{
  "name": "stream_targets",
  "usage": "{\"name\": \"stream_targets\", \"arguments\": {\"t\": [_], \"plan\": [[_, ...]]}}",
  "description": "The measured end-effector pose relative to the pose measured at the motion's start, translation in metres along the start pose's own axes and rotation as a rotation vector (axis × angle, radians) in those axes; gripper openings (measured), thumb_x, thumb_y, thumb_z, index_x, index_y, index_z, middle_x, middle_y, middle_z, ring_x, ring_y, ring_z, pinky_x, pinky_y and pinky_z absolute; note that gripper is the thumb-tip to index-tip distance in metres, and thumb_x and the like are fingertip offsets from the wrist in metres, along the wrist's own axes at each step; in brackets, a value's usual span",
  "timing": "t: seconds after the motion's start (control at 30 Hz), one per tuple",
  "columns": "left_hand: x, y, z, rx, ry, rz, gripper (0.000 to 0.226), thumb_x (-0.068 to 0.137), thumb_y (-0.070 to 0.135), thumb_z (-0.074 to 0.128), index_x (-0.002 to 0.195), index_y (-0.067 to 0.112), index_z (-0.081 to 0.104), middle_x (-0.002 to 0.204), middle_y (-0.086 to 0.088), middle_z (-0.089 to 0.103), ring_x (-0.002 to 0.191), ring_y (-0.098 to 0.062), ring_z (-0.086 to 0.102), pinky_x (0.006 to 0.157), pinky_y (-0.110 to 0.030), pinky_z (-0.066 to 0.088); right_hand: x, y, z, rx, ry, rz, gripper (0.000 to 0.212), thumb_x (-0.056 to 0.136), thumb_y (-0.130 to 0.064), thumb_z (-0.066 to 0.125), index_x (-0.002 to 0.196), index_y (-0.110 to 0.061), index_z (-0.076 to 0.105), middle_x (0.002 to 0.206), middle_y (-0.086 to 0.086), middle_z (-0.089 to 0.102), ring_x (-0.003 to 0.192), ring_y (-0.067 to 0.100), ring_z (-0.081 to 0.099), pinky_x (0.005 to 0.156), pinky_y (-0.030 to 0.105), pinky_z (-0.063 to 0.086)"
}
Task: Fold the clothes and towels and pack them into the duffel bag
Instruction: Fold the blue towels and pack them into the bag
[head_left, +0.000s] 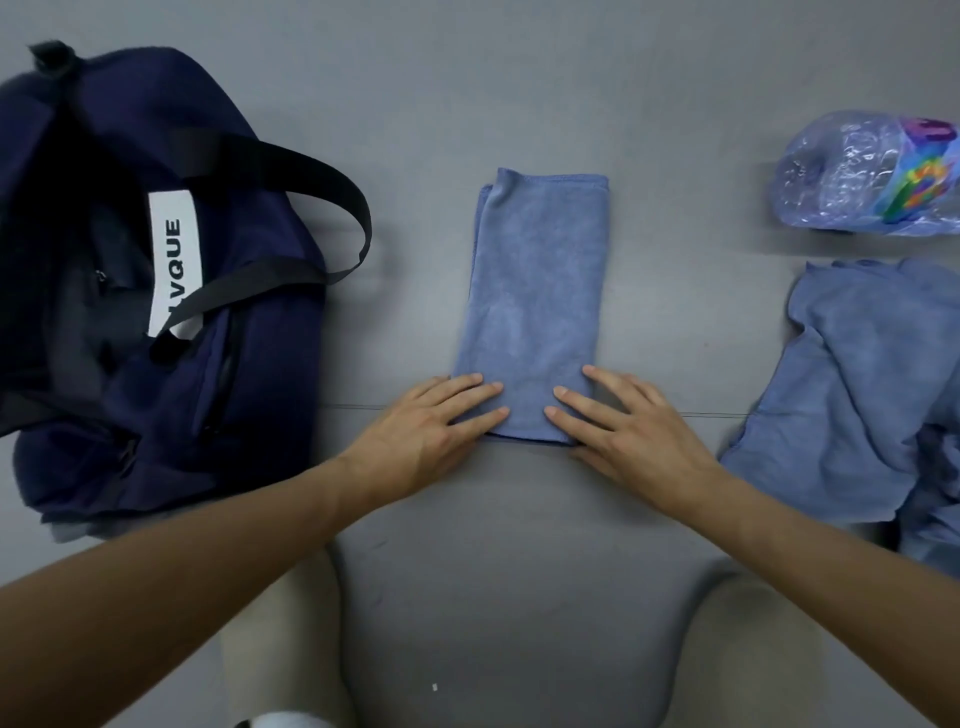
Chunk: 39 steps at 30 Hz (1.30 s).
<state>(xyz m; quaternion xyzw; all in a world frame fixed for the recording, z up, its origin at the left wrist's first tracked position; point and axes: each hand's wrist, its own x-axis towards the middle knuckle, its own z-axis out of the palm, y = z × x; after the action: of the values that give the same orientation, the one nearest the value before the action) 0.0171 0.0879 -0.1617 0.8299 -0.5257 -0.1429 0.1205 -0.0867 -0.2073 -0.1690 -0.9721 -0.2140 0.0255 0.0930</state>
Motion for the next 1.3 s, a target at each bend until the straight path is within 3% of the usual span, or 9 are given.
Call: {"name": "stream_targets", "arguments": {"t": [0.13, 0.3, 0.43, 0.63, 0.77, 0.9, 1.03, 1.17, 1.3], "plan": [[0.013, 0.003, -0.007, -0.026, 0.044, -0.037, 0.037, 0.092, 0.032, 0.07, 0.128, 0.023, 0.067, 0.139, -0.004, 0.06, 0.125, -0.027, 0.057, 0.099, -0.042, 0.047, 0.01, 0.005, 0.0, 0.039, 0.068, 0.019, 0.031, 0.091, -0.03, 0.067, 0.122, -0.028, 0.07, 0.13, -0.012, 0.066, 0.121, 0.031, 0.057, 0.093, 0.04, 0.043], [0.022, 0.013, -0.012, 0.015, 0.031, -0.081, 0.043, 0.085, 0.045, 0.069, 0.12, 0.02, 0.062, 0.13, -0.002, 0.058, 0.116, -0.026, 0.056, 0.095, -0.038, 0.042, 0.031, -0.007, -0.018, 0.284, 0.085, 0.252, 0.025, 0.091, -0.036, 0.054, 0.098, -0.022, 0.073, 0.096, -0.004, 0.073, 0.105, 0.023, 0.064, 0.084, 0.037, 0.053], [0.032, 0.016, -0.012, 0.022, 0.084, -0.159, 0.029, 0.085, 0.024, 0.055, 0.112, 0.016, 0.062, 0.112, -0.002, 0.063, 0.1, -0.028, 0.061, 0.084, -0.039, 0.046, 0.04, -0.008, -0.032, 0.536, 0.007, 0.507, 0.012, 0.095, -0.031, 0.062, 0.101, -0.023, 0.069, 0.094, -0.001, 0.067, 0.097, 0.017, 0.056, 0.076, 0.025, 0.036], [0.048, 0.013, -0.031, -0.177, 0.111, -0.395, 0.028, 0.096, 0.035, 0.042, 0.106, 0.021, 0.063, 0.088, -0.001, 0.07, 0.077, -0.033, 0.063, 0.063, -0.038, 0.047, 0.045, -0.004, -0.045, 0.338, -0.221, 0.336, 0.042, 0.081, -0.054, 0.068, 0.112, -0.027, 0.058, 0.095, -0.006, 0.066, 0.102, 0.02, 0.055, 0.09, 0.035, 0.041], [0.057, 0.007, -0.041, -0.299, 0.071, -0.504, 0.028, 0.102, 0.048, 0.045, 0.108, 0.025, 0.061, 0.087, -0.001, 0.072, 0.082, -0.03, 0.066, 0.074, -0.043, 0.051, 0.06, -0.009, -0.047, 0.207, -0.128, 0.307, 0.02, 0.091, -0.035, 0.061, 0.097, -0.017, 0.058, 0.076, 0.008, 0.066, 0.078, 0.037, 0.061, 0.07, 0.04, 0.04], [0.061, 0.002, -0.04, -0.37, 0.088, -0.572, 0.022, 0.099, 0.044, 0.056, 0.103, 0.024, 0.065, 0.086, -0.001, 0.072, 0.083, -0.027, 0.065, 0.072, -0.038, 0.048, 0.07, 0.0, -0.057, 0.267, -0.153, 0.509, 0.031, 0.102, -0.043, 0.046, 0.106, -0.016, 0.062, 0.087, 0.02, 0.068, 0.086, 0.041, 0.062, 0.072, 0.04, 0.043], [0.065, 0.0, -0.039, -0.377, 0.09, -0.591, 0.014, 0.097, 0.035, 0.06, 0.105, 0.026, 0.065, 0.093, 0.005, 0.071, 0.086, -0.022, 0.063, 0.074, -0.036, 0.048, 0.076, 0.002, -0.055, 0.111, -0.201, 0.487, 0.03, 0.102, -0.042, 0.045, 0.111, -0.015, 0.056, 0.091, 0.017, 0.067, 0.088, 0.04, 0.062, 0.069, 0.039, 0.037], [0.061, -0.003, -0.038, -0.333, 0.131, -0.54, 0.015, 0.096, 0.028, 0.061, 0.111, 0.026, 0.06, 0.101, 0.014, 0.057, 0.094, -0.016, 0.058, 0.078, -0.032, 0.042, 0.07, 0.008, -0.046, 0.021, 0.041, 0.27, 0.02, 0.088, -0.013, 0.062, 0.108, -0.012, 0.059, 0.105, 0.012, 0.061, 0.092, 0.038, 0.06, 0.075, 0.044, 0.048], [0.06, -0.005, -0.038, -0.236, 0.145, -0.512, 0.012, 0.093, 0.026, 0.065, 0.1, 0.022, 0.057, 0.104, 0.007, 0.055, 0.088, -0.021, 0.056, 0.071, -0.036, 0.046, 0.052, 0.013, -0.03, -0.085, 0.064, 0.008, 0.031, 0.088, -0.015, 0.058, 0.118, -0.011, 0.064, 0.133, 0.009, 0.06, 0.13, 0.036, 0.05, 0.102, 0.046, 0.041]]}}
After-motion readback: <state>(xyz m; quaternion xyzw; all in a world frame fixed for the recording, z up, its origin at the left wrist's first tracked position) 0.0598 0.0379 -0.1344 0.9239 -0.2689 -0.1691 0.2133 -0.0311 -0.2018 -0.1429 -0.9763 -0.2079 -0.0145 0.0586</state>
